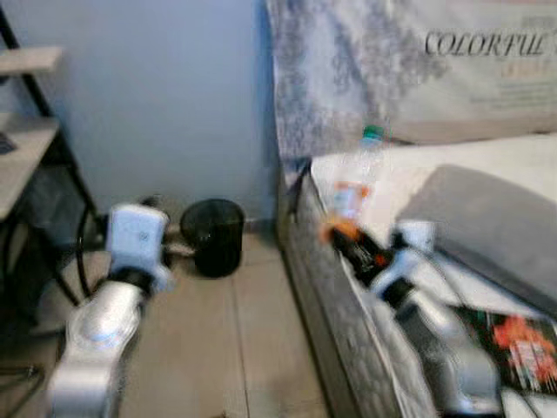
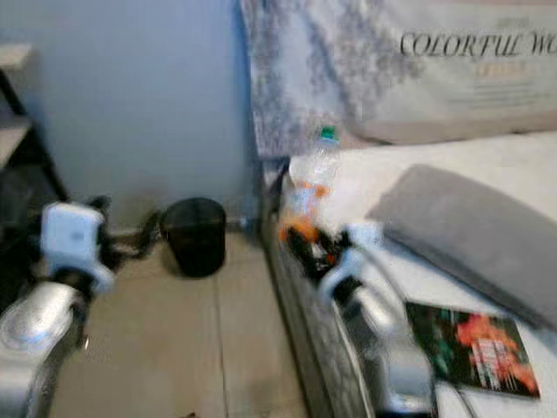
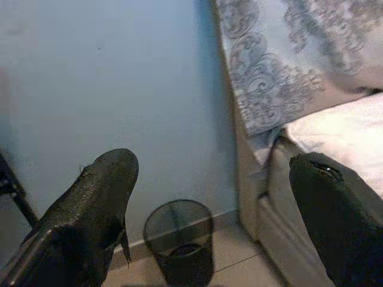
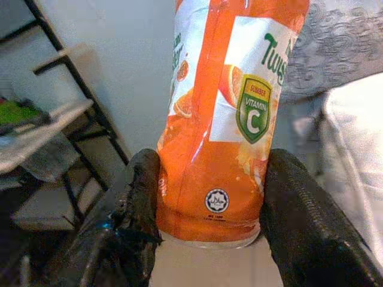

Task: Clean up the room

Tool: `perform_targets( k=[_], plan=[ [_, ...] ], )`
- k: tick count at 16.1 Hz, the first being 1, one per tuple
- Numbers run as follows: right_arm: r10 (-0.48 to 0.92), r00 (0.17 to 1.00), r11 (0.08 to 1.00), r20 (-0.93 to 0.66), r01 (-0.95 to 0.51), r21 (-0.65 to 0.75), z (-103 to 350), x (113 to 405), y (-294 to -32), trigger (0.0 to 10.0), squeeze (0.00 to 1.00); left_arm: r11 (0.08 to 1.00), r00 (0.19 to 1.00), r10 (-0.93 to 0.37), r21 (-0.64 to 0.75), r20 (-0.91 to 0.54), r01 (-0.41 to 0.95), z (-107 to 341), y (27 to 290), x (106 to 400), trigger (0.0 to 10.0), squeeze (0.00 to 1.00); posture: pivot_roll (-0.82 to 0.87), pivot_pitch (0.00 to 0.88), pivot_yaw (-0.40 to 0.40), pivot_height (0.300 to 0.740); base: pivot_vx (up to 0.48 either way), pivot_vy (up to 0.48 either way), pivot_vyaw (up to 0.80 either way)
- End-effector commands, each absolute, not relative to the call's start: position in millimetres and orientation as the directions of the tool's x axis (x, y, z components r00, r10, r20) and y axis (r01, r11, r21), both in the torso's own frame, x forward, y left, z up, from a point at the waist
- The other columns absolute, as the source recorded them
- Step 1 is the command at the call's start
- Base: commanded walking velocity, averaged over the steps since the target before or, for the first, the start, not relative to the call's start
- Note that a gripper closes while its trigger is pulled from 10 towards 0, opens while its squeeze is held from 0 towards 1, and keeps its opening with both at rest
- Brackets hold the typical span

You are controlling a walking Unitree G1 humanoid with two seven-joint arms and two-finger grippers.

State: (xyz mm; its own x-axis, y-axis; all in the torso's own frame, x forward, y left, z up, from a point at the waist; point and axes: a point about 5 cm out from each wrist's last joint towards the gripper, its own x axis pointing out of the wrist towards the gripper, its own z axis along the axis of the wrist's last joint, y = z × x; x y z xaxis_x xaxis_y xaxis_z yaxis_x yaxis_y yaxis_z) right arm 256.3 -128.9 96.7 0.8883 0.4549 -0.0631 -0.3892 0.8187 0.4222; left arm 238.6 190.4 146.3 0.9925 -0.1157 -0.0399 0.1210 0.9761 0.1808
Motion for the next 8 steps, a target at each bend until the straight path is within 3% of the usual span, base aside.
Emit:
perform_targets(
  k=[1, 3, 8],
  plan=[
    [0.383, 0.923, 0.861, -0.047, -0.338, 0.381, 100.3, 253.9, -147.9, 10.0, 0.0, 0.971, 0.986, -0.165, 0.174, -0.017, 0.165, 148.7, 183.0, 241.9, 10.0, 0.0, 0.03, 0.0, 0.041, 0.74, 0.356, 0.0, 0.0],
    [0.376, 0.925, 0.87, -0.051, -0.334, 0.364, 99.6, 250.8, -149.2, 10.0, 0.0, 0.967, 0.983, -0.183, 0.178, -0.016, 0.183, 148.0, 183.4, 243.5, 10.0, 0.0, 0.02, 0.0, 0.057, 0.74, 0.352, 0.0, 0.0],
    [0.432, 0.901, 0.856, -0.048, -0.393, 0.337, 98.7, 247.2, -140.5, 10.0, 0.0, 0.965, 0.981, -0.195, 0.176, -0.007, 0.193, 147.0, 182.8, 244.2, 10.0, 0.0, 0.03, 0.0, 0.049, 0.74, 0.355, 0.0, 0.8]
  ],
)
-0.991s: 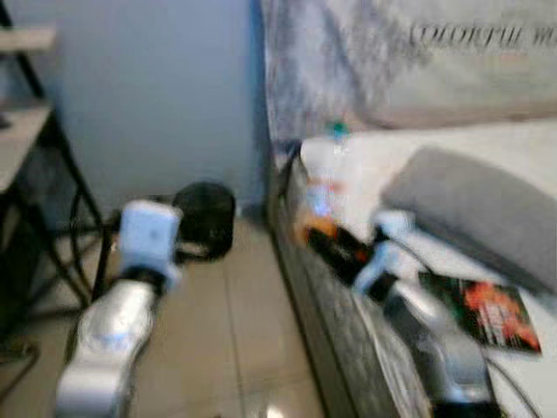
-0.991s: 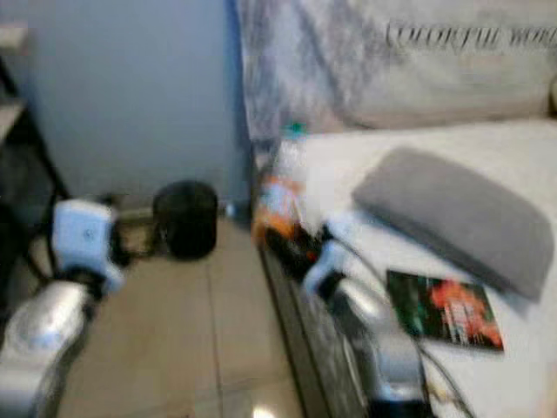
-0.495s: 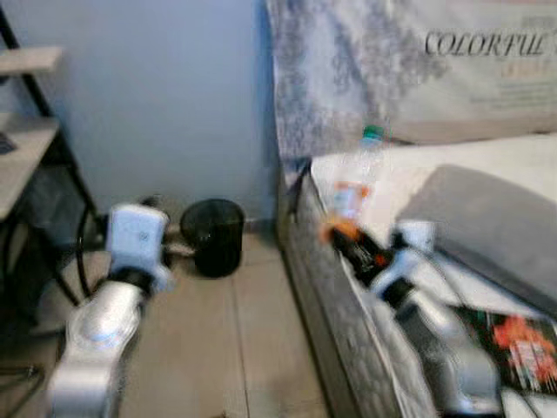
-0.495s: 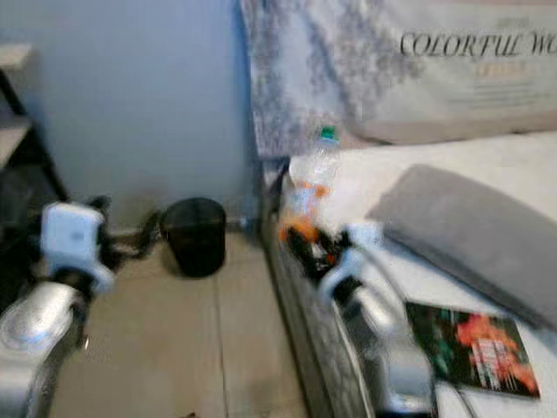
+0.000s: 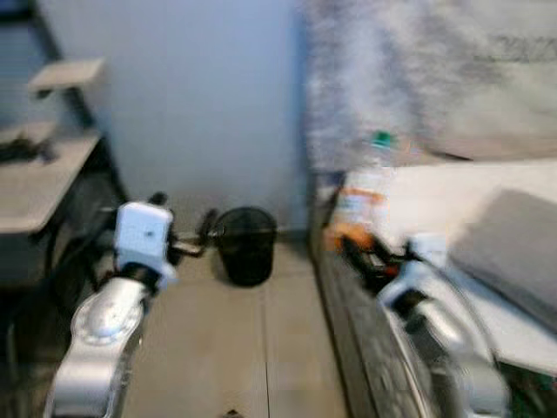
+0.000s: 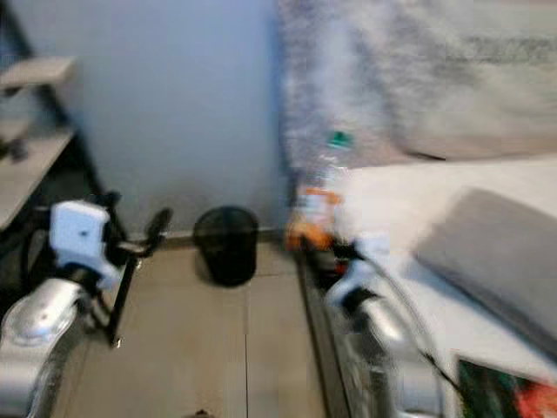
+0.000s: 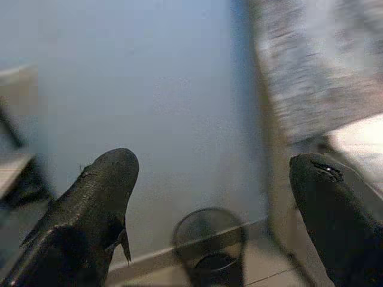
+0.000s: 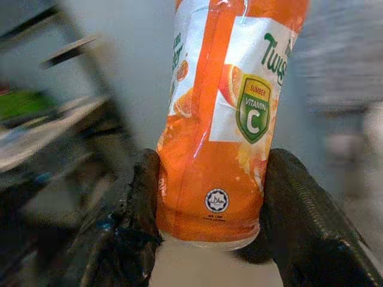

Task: Clean up the room

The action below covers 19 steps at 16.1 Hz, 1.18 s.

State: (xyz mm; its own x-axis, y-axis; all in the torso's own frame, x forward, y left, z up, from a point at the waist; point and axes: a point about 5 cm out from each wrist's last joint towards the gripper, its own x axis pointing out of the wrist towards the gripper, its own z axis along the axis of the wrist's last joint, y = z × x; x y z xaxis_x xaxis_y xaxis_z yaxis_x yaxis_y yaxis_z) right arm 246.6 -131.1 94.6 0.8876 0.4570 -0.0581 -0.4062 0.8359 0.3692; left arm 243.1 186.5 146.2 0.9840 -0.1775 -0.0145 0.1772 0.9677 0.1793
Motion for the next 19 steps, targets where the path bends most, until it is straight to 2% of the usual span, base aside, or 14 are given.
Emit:
perform_targets(
  k=[1, 5, 9, 13, 15, 17, 19],
  plan=[
    [0.445, 0.894, 0.851, -0.049, -0.406, 0.334, 98.6, 248.3, -137.8, 10.0, 0.0, 0.967, 0.983, -0.186, 0.175, -0.007, 0.184, 145.8, 183.5, 242.5, 10.0, 0.0, 0.04, 0.0, 0.036, 0.74, 0.356, 0.0, 0.8],
    [0.465, 0.884, 0.845, -0.051, -0.427, 0.322, 98.4, 255.5, -131.8, 10.0, 0.0, 0.972, 0.987, -0.159, 0.172, -0.005, 0.157, 144.2, 186.0, 238.6, 10.0, 0.0, 0.06, 0.0, 0.007, 0.74, 0.353, 0.0, 0.77],
    [0.449, 0.892, 0.858, -0.063, -0.41, 0.308, 95.5, 260.7, -130.9, 10.0, 0.0, 0.974, 0.986, -0.167, 0.155, -0.012, 0.167, 138.0, 184.8, 236.7, 10.0, 0.0, 0.07, 0.0, -0.013, 0.74, 0.354, 0.0, 0.0],
    [0.37, 0.927, 0.893, -0.059, -0.337, 0.297, 91.6, 269.7, -138.1, 10.0, 0.0, 0.966, 0.978, -0.205, 0.152, -0.036, 0.208, 128.5, 186.7, 239.5, 10.0, 0.0, 0.07, 0.0, -0.022, 0.74, 0.354, 0.0, 0.0],
    [0.301, 0.951, 0.919, -0.071, -0.27, 0.288, 86.3, 270.1, -148.3, 10.0, 0.0, 0.951, 0.962, -0.265, 0.146, -0.062, 0.271, 123.8, 180.7, 239.8, 10.0, 0.0, 0.06, 0.0, -0.015, 0.74, 0.354, 0.0, 0.0],
    [0.294, 0.952, 0.923, -0.081, -0.261, 0.282, 84.1, 269.9, -150.2, 10.0, 0.0, 0.949, 0.96, -0.274, 0.144, -0.059, 0.28, 123.2, 178.1, 240.3, 10.0, 0.0, 0.05, 0.0, -0.013, 0.74, 0.354, 0.0, 0.0],
    [0.297, 0.95, 0.923, -0.096, -0.26, 0.285, 82.0, 269.0, -149.2, 10.0, 0.0, 0.948, 0.959, -0.279, 0.143, -0.056, 0.284, 123.3, 176.5, 241.2, 10.0, 0.0, 0.05, 0.0, -0.015, 0.74, 0.354, 0.0, -0.61]
  ],
)
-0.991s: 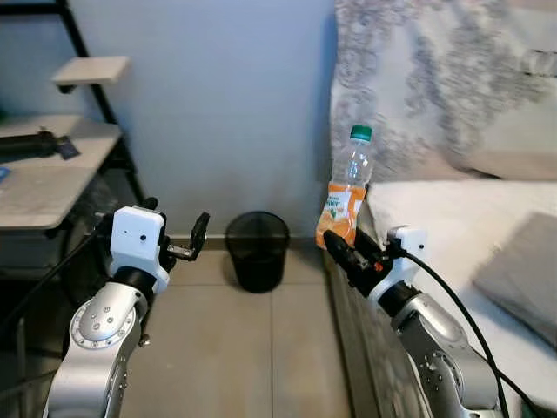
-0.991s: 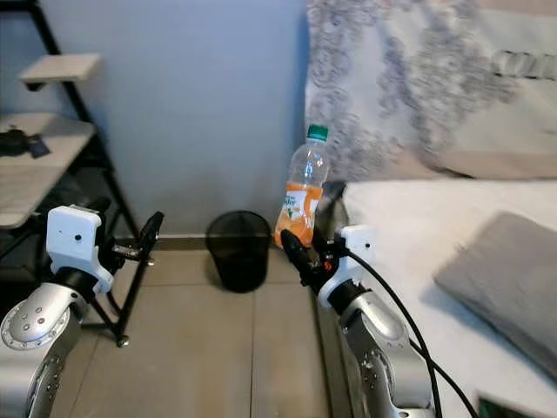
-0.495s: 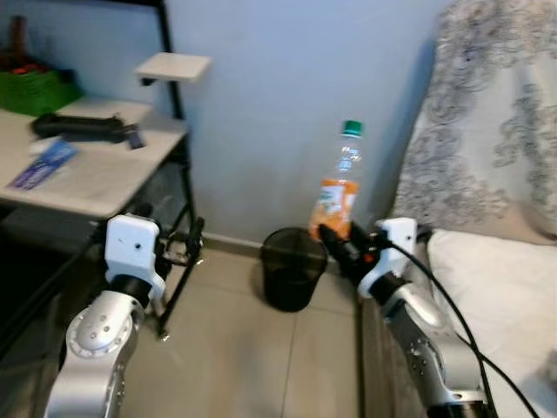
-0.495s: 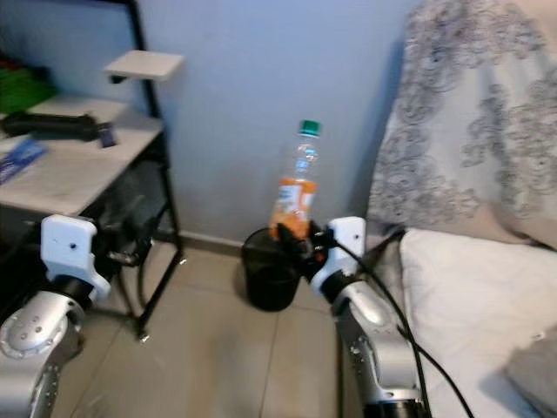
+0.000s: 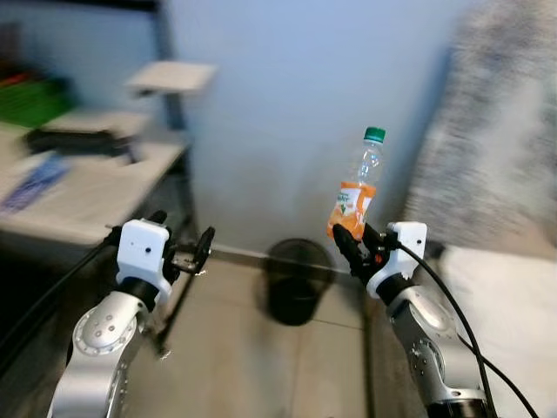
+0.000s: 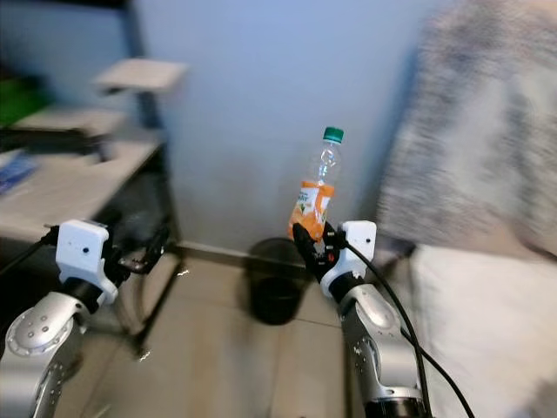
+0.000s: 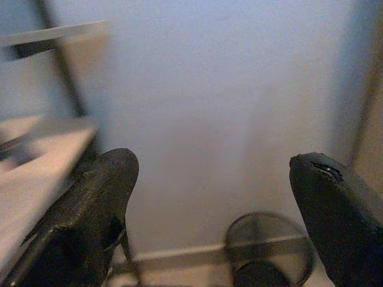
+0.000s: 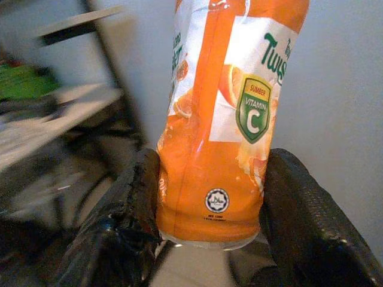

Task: Clean up the room

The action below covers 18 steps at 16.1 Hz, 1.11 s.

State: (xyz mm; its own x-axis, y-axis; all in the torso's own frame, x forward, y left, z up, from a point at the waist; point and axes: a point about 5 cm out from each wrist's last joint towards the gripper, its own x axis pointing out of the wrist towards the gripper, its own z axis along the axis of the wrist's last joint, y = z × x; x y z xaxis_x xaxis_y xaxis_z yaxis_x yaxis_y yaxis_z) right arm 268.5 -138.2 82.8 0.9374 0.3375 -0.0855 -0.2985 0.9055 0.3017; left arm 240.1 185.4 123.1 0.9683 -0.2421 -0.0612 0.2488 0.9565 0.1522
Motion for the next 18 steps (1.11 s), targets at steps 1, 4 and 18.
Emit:
perform_targets(
  k=[1, 4, 18],
  plan=[
    [0.302, 0.948, 0.922, -0.096, -0.266, 0.28, 81.3, 268.7, -147.8, 10.0, 0.0, 0.949, 0.96, -0.275, 0.143, -0.054, 0.28, 124.0, 177.4, 241.8, 10.0, 0.0, 0.05, 0.0, -0.016, 0.74, 0.349, 0.0, -0.8],
    [0.313, 0.945, 0.919, -0.092, -0.278, 0.279, 80.1, 268.4, -145.9, 10.0, 0.0, 0.949, 0.96, -0.273, 0.149, -0.053, 0.278, 124.2, 178.2, 240.7, 10.0, 0.0, 0.05, 0.0, -0.021, 0.74, 0.358, 0.0, -0.25],
    [0.347, 0.931, 0.908, -0.109, -0.305, 0.286, 77.2, 270.6, -140.5, 10.0, 0.0, 0.946, 0.959, -0.275, 0.162, -0.062, 0.282, 122.9, 177.9, 238.3, 10.0, 0.0, 0.06, 0.0, -0.027, 0.74, 0.369, 0.0, 0.0]
  ],
)
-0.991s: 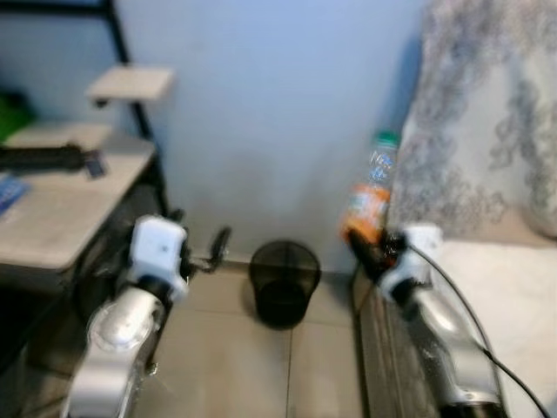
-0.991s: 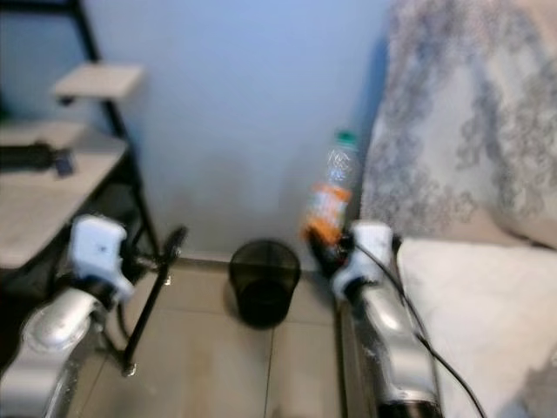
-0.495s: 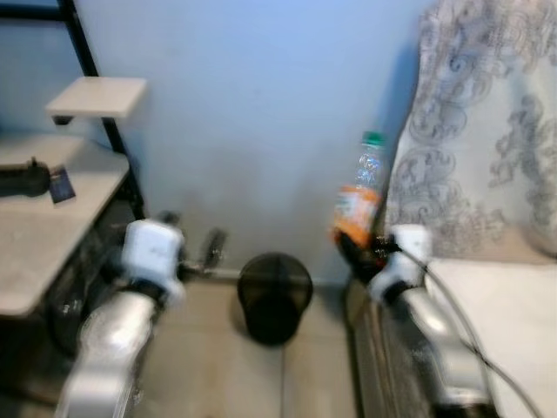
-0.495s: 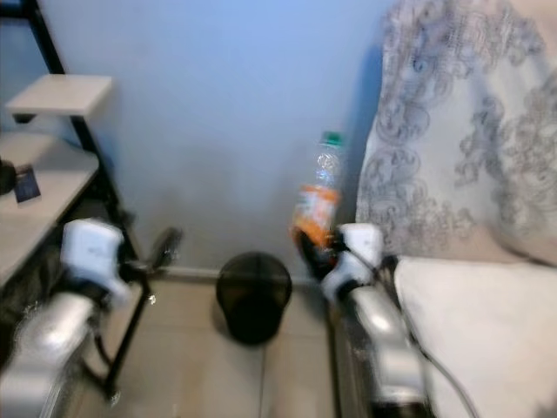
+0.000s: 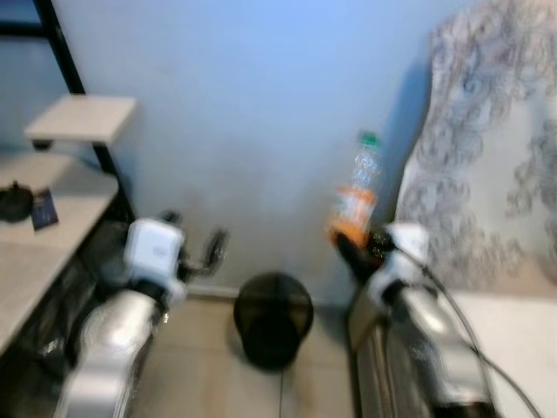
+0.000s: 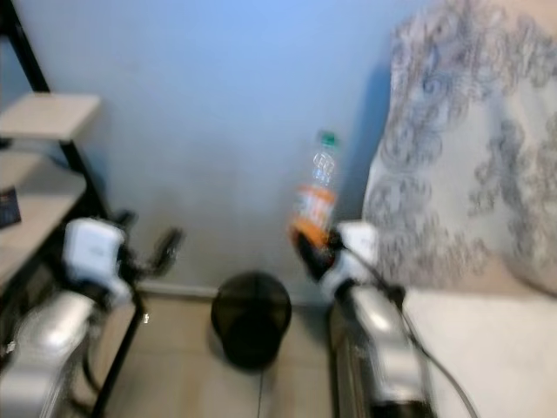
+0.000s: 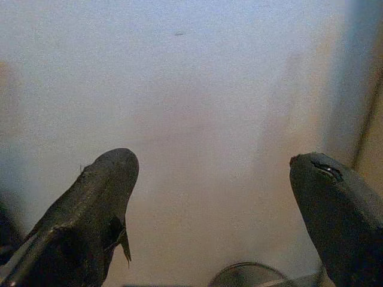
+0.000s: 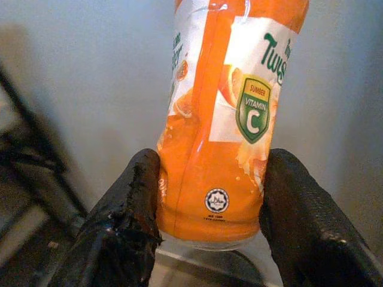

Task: Clean up the room

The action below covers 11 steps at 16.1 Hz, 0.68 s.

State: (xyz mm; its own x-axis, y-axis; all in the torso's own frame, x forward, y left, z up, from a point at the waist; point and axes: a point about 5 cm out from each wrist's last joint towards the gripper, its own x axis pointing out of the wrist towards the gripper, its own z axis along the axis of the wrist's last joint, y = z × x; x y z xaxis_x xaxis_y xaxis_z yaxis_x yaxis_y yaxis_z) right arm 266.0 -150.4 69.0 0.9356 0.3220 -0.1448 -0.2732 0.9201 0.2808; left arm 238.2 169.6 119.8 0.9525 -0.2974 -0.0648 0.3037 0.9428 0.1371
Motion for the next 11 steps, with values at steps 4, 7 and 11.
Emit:
perform_targets(
  k=[4, 7, 11],
  plan=[
    [0.352, 0.927, 0.908, -0.129, -0.305, 0.287, 75.0, 270.6, -139.7, 10.0, 0.0, 0.946, 0.959, -0.276, 0.162, -0.062, 0.283, 123.1, 178.4, 239.2, 10.0, 0.0, 0.06, 0.0, -0.025, 0.74, 0.37, 0.0, -0.6],
    [0.346, 0.93, 0.911, -0.128, -0.3, 0.282, 74.1, 269.9, -141.5, 10.0, 0.0, 0.944, 0.958, -0.278, 0.164, -0.065, 0.285, 122.9, 178.3, 239.0, 10.0, 0.0, 0.06, 0.0, -0.024, 0.74, 0.369, 0.0, 0.0],
    [0.369, 0.921, 0.903, -0.128, -0.322, 0.283, 71.6, 265.8, -143.9, 10.0, 0.0, 0.943, 0.957, -0.282, 0.163, -0.064, 0.289, 122.8, 178.0, 236.7, 10.0, 0.0, 0.06, 0.0, -0.029, 0.74, 0.357, 0.0, 0.0]
  ],
)
